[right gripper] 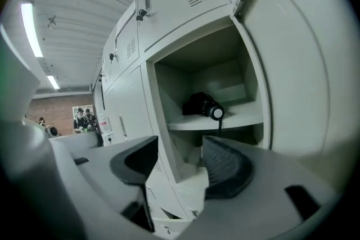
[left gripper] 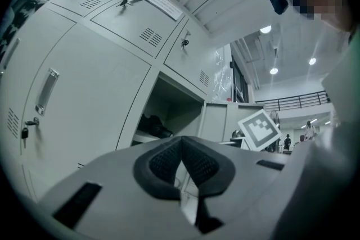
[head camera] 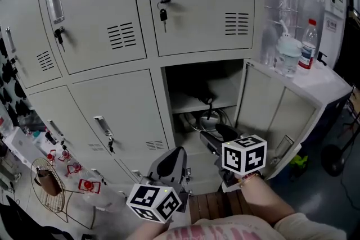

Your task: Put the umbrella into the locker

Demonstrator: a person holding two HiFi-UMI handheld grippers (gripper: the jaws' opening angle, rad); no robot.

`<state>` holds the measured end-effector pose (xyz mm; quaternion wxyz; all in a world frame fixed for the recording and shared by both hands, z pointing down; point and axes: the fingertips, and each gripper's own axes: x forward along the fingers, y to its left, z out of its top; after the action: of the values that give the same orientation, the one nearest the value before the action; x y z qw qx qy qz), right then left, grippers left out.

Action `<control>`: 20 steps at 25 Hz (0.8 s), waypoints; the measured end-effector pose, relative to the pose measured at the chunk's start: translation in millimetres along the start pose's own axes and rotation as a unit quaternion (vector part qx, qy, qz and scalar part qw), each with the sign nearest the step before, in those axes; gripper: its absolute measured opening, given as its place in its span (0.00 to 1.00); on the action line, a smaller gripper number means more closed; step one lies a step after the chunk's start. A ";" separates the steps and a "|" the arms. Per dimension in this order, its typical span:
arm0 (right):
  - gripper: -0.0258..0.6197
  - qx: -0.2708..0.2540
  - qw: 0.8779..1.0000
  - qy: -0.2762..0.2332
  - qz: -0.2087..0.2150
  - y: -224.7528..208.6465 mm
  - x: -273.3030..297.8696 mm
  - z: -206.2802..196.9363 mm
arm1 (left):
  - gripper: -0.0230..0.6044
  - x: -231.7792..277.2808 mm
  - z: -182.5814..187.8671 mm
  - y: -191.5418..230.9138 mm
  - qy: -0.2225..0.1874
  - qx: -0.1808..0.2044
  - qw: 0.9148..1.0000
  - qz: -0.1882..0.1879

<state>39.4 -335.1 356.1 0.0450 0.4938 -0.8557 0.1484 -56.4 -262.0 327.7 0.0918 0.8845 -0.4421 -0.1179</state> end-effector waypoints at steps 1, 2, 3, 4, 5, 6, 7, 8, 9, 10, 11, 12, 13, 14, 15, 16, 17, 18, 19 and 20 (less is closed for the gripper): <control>0.42 0.002 1.000 -0.008 0.002 1.6 -4.9 2.6 | 0.04 0.2 2.0 -2.2 -0.006 0.000 1.000 0.002; 0.41 0.003 1.000 -0.016 0.002 2.6 -10.4 5.5 | 0.04 0.1 4.6 -4.7 -0.013 0.001 1.000 0.006; 0.39 0.003 1.000 -0.023 0.002 2.8 -16.3 8.9 | 0.04 -0.2 7.1 -7.4 -0.021 0.001 1.000 0.010; 0.37 0.003 1.000 -0.031 0.002 2.4 -22.4 13.0 | 0.04 -0.3 9.5 -10.1 -0.027 0.002 0.999 0.017; 0.35 0.003 0.999 -0.038 0.001 1.5 -28.6 17.3 | 0.04 -0.4 11.2 -12.9 -0.032 0.003 0.999 0.024; 0.33 0.004 0.999 -0.045 0.002 0.5 -34.9 21.7 | 0.04 -0.6 12.3 -16.2 -0.035 0.004 0.999 0.031; 0.32 0.006 0.999 -0.052 0.002 -0.8 -41.4 25.7 | 0.04 -1.1 12.9 -20.3 -0.038 0.005 0.999 0.037; 0.31 0.007 0.998 -0.060 0.003 -2.4 -48.1 29.4 | 0.04 -1.9 13.0 -24.8 -0.041 0.006 0.998 0.042; 0.29 0.007 0.998 -0.068 0.002 -4.3 -54.8 32.4 | 0.04 -2.9 12.7 -29.4 -0.043 0.009 0.998 0.045; 0.28 0.006 0.997 -0.076 0.000 -6.3 -61.1 34.6 | 0.04 -4.2 12.0 -33.7 -0.044 0.012 0.998 0.049; 0.26 0.004 0.997 -0.083 -0.001 -8.0 -66.8 36.0 | 0.04 -6.1 11.1 -37.3 -0.046 0.014 0.997 0.053; 0.24 0.002 0.996 -0.089 -0.002 -9.2 -71.8 36.5 | 0.04 -8.3 10.2 -40.1 -0.048 0.014 0.997 0.058; 0.22 0.002 0.996 -0.094 0.000 -9.6 -76.3 36.3 | 0.04 -10.7 9.1 -42.4 -0.049 0.014 0.997 0.063; 0.20 0.003 0.995 -0.098 0.003 -9.5 -80.7 35.6 | 0.04 -13.2 7.7 -44.8 -0.050 0.012 0.996 0.067; 0.18 0.005 0.995 -0.102 0.007 -9.1 -85.4 34.4 | 0.04 -15.7 6.2 -47.8 -0.051 0.010 0.996 0.071; 0.18 0.007 0.994 -0.106 0.011 -8.6 -90.5 33.0 | 0.04 -18.4 4.7 -51.4 -0.052 0.009 0.996 0.074; 0.17 0.007 0.994 -0.110 0.014 -8.1 -95.7 31.4 | 0.04 -21.2 3.4 -55.4 -0.053 0.009 0.996 0.077; 0.14 0.007 0.993 -0.114 0.015 -7.8 -100.9 29.8 | 0.04 -24.1 2.3 -59.4 -0.054 0.010 0.995 0.079; 0.12 0.007 0.993 -0.117 0.015 -7.7 -105.9 28.1 | 0.04 -27.0 1.3 -63.5 -0.055 0.011 0.995 0.082; 0.08 0.007 0.993 -0.120 0.016 -7.5 -111.0 26.5 | 0.04 -29.9 0.2 -67.4 -0.056 0.012 0.995 0.085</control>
<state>104.1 -254.2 307.7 -0.0637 0.4948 -0.8615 0.0947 -22.6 -198.0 313.3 0.0658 0.8369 -0.5213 -0.1531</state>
